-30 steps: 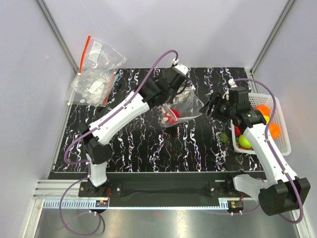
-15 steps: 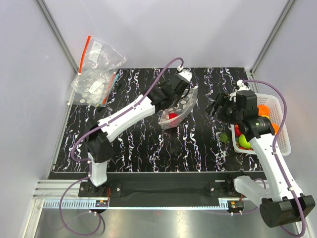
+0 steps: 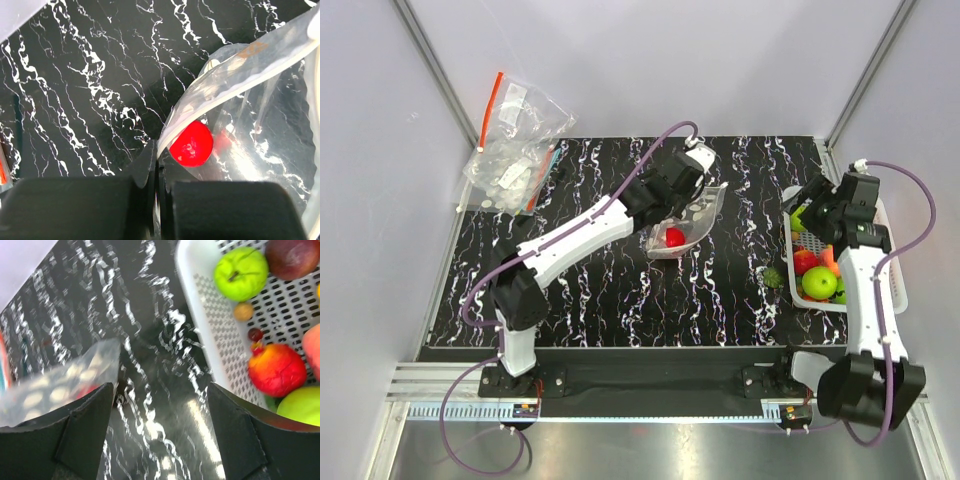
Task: Place the food in the zip-top bag and seal the zipper
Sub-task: Pick up the fake fruit from the bin.
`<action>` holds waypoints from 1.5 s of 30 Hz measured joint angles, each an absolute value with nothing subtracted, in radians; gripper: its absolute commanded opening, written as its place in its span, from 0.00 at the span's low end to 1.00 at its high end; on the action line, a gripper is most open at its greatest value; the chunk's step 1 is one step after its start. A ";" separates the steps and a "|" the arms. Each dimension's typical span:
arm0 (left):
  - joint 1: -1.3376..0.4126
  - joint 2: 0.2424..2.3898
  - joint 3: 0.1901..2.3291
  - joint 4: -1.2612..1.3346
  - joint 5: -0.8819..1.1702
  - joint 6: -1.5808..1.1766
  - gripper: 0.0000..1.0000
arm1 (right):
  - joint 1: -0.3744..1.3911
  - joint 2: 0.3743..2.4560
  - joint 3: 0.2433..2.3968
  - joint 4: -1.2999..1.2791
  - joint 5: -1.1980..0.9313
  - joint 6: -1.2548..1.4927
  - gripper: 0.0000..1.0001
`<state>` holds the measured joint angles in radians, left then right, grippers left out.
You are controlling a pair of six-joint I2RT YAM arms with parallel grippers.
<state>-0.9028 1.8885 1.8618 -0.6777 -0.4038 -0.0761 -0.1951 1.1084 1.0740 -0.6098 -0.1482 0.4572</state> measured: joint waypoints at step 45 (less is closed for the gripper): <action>-0.942 1.736 1.626 -0.512 -0.415 -0.034 0.02 | -0.352 1.789 1.110 -0.150 -0.043 0.709 0.56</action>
<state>-0.9421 1.7359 1.6257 -0.5121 -0.4152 -0.0338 -0.3515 1.7893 1.1099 -0.1501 -0.0433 0.7086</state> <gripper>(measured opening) 0.024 0.664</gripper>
